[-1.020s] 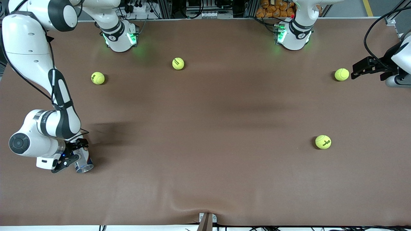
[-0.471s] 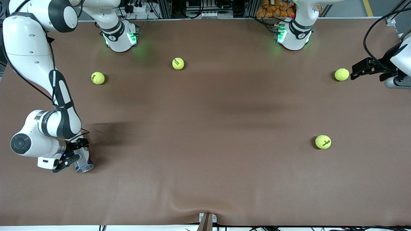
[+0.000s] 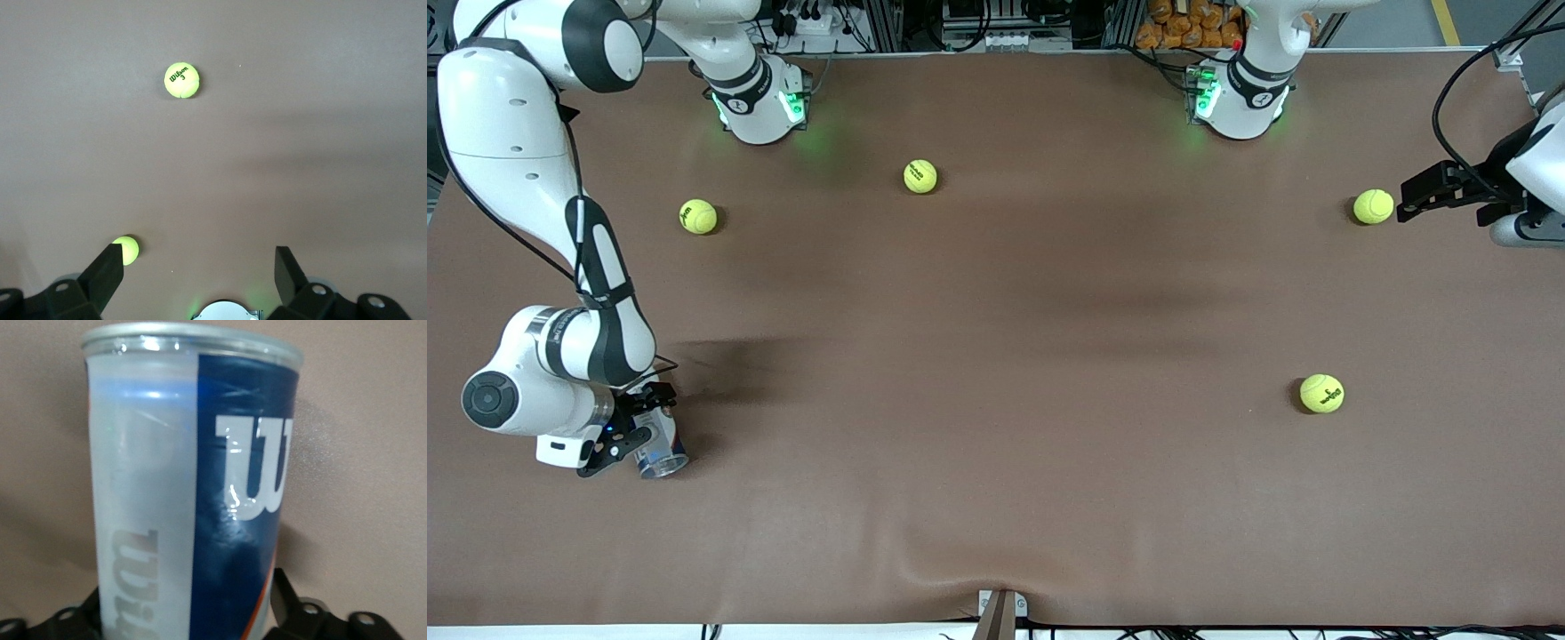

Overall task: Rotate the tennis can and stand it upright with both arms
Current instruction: 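Close the right gripper around the tennis can body, then carry the tennis can with the right gripper to the table middle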

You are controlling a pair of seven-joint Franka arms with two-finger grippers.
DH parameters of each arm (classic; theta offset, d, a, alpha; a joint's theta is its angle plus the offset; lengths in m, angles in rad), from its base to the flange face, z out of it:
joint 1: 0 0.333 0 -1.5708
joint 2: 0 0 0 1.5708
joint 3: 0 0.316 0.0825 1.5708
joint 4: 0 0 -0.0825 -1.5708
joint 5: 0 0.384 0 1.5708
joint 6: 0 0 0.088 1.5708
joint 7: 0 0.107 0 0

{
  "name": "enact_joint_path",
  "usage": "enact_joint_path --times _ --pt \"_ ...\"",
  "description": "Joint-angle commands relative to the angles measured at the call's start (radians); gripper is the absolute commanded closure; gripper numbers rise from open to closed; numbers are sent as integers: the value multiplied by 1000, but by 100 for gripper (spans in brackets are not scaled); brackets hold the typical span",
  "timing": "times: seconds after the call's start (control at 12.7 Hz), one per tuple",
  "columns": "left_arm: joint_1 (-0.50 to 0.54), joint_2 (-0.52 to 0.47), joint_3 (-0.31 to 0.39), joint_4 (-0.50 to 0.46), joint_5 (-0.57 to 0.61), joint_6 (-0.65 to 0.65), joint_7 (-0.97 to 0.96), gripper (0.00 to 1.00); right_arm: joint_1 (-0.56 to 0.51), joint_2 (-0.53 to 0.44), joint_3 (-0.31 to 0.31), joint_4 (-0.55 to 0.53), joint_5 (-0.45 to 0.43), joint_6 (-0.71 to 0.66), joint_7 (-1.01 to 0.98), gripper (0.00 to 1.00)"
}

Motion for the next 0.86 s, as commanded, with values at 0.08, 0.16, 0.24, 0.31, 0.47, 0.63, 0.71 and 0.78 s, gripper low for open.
enact_joint_path --times 0.08,0.16,0.24,0.31,0.47,0.63,0.71,0.78 --pt "7 7 -4 10 -9 -8 20 0 -1 10 5 15 1 -5 -9 17" --pt "7 7 -4 11 -9 -6 20 0 -1 5 7 20 1 -6 -15 16" --pt "9 7 -4 11 -9 -8 20 0 8 -1 8 28 0 -9 -28 16" --pt "9 7 -4 11 -9 -6 20 0 25 -14 16 40 0 -29 -49 15" --pt "9 7 -4 11 -10 -6 20 0 66 -21 30 84 -3 -69 -135 15" --pt "9 8 -4 10 -10 -6 20 0 132 -25 41 115 1 -89 -236 15" --pt "9 8 -4 10 -10 -5 20 0 163 -27 68 121 0 -86 -279 15" --pt "7 8 -4 10 -10 -5 20 0 179 -28 112 126 1 -84 -310 16"
